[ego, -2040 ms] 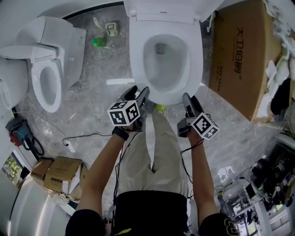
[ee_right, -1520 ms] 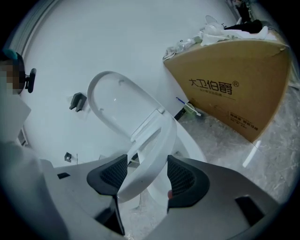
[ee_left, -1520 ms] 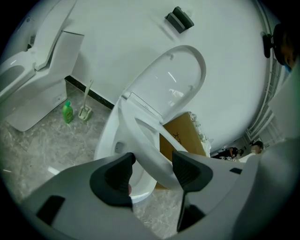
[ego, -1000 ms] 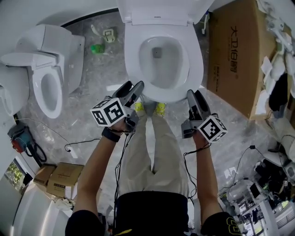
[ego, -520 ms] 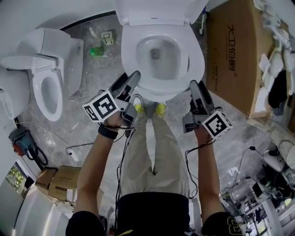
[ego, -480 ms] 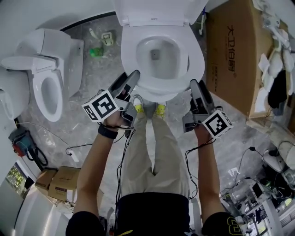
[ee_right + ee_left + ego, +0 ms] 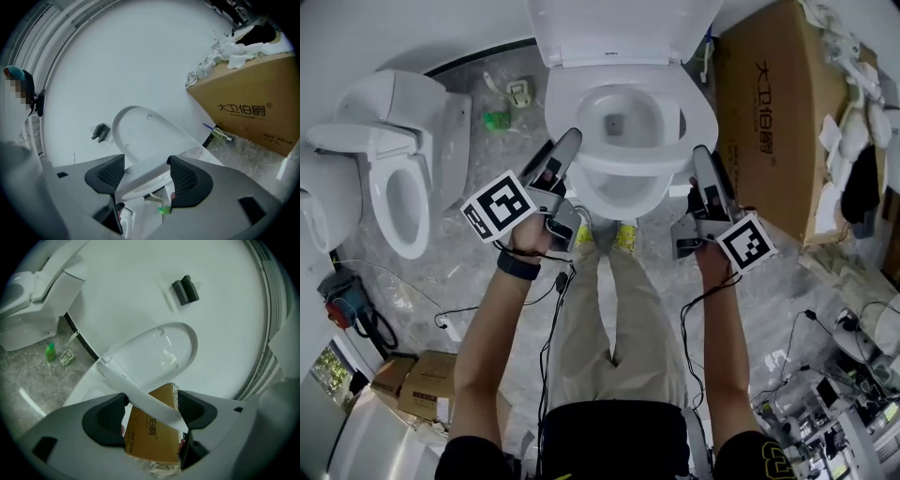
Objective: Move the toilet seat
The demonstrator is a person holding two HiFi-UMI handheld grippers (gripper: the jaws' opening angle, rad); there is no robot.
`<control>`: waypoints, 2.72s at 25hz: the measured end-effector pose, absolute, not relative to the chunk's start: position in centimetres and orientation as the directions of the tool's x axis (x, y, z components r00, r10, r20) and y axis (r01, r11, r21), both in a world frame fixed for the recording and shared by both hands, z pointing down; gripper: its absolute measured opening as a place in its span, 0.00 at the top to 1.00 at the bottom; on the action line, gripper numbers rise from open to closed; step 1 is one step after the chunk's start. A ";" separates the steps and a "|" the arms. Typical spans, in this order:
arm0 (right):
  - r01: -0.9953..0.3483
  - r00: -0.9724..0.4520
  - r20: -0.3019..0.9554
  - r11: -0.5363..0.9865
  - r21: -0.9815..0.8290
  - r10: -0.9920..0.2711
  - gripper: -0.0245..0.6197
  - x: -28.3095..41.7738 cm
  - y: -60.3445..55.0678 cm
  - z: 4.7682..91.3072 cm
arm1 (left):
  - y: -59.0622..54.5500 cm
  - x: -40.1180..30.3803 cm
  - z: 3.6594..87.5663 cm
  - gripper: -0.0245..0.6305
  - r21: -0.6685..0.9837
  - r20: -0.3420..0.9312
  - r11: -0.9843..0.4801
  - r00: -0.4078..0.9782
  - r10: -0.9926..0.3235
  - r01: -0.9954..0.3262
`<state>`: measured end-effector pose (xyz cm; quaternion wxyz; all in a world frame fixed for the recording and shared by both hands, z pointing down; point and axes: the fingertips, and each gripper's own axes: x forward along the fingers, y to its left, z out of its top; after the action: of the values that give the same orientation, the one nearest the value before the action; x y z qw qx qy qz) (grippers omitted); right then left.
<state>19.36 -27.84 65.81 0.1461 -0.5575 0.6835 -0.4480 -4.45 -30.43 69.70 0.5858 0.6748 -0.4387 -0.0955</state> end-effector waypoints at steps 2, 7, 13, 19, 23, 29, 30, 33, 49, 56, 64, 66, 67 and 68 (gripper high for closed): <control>-0.627 -0.324 0.298 -0.031 -0.778 -0.898 0.45 19.4 -28.3 65.5 | -31.0 -4.5 69.4 0.41 0.879 0.377 0.074 0.592 -0.712 -0.471; -0.609 -0.305 0.289 -0.047 -0.792 -0.907 0.45 19.5 -30.0 64.6 | -32.8 -4.8 68.6 0.40 0.890 0.364 0.088 0.580 -0.729 -0.447; -0.544 -0.303 0.268 -0.064 -0.836 -0.914 0.47 19.5 -32.2 63.5 | -34.8 -5.1 67.5 0.38 0.907 0.341 0.100 0.574 -0.744 -0.409; -0.515 -0.297 0.230 -0.047 -0.856 -0.927 0.49 19.4 -34.5 62.3 | -36.9 -5.5 66.6 0.38 0.927 0.307 0.107 0.565 -0.766 -0.360; -0.511 -0.291 0.221 -0.044 -0.858 -0.931 0.49 19.5 -36.2 61.7 | -38.5 -5.6 66.2 0.38 0.932 0.303 0.117 0.555 -0.775 -0.344; -0.483 -0.289 0.191 -0.029 -0.875 -0.938 0.48 19.4 -38.9 60.9 | -40.9 -6.1 65.6 0.36 0.943 0.285 0.136 0.524 -0.802 -0.304; -0.475 -0.288 0.182 -0.025 -0.880 -0.940 0.48 19.3 -39.4 60.8 | -41.3 -6.2 65.6 0.36 0.945 0.281 0.138 0.518 -0.808 -0.297; -0.432 -0.294 0.153 -0.011 -0.902 -0.944 0.49 19.1 -40.8 60.5 | -42.4 -6.4 65.4 0.36 0.951 0.271 0.147 0.505 -0.819 -0.271; -0.328 -0.319 0.101 0.009 -0.944 -0.942 0.55 18.6 -49.2 59.1 | -49.3 -7.1 65.2 0.36 0.952 0.301 0.234 0.466 -0.832 -0.197; -0.319 -0.312 0.093 0.013 -0.948 -0.945 0.54 18.3 -52.1 58.9 | -51.6 -7.6 65.5 0.37 0.954 0.299 0.264 0.439 -0.847 -0.141; -0.307 -0.276 0.104 -0.015 -0.951 -0.955 0.55 18.2 -56.3 59.2 | -55.5 -7.9 66.5 0.37 0.953 0.295 0.293 0.436 -0.850 -0.074; -0.301 -0.278 0.105 -0.017 -0.953 -0.955 0.55 18.2 -57.1 59.2 | -56.2 -7.8 66.5 0.37 0.950 0.303 0.303 0.433 -0.849 -0.069; -0.301 -0.279 0.104 -0.016 -0.954 -0.955 0.55 18.2 -57.5 59.3 | -56.4 -7.8 66.6 0.37 0.949 0.306 0.308 0.431 -0.849 -0.067; -0.302 -0.279 0.103 -0.015 -0.953 -0.955 0.55 18.3 -57.8 59.4 | -56.7 -7.8 66.6 0.37 0.948 0.308 0.312 0.429 -0.849 -0.065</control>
<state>18.29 -57.82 59.42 0.3247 -0.5050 0.6223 -0.5023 -7.79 -56.66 66.64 0.6745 0.5095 -0.4482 -0.2907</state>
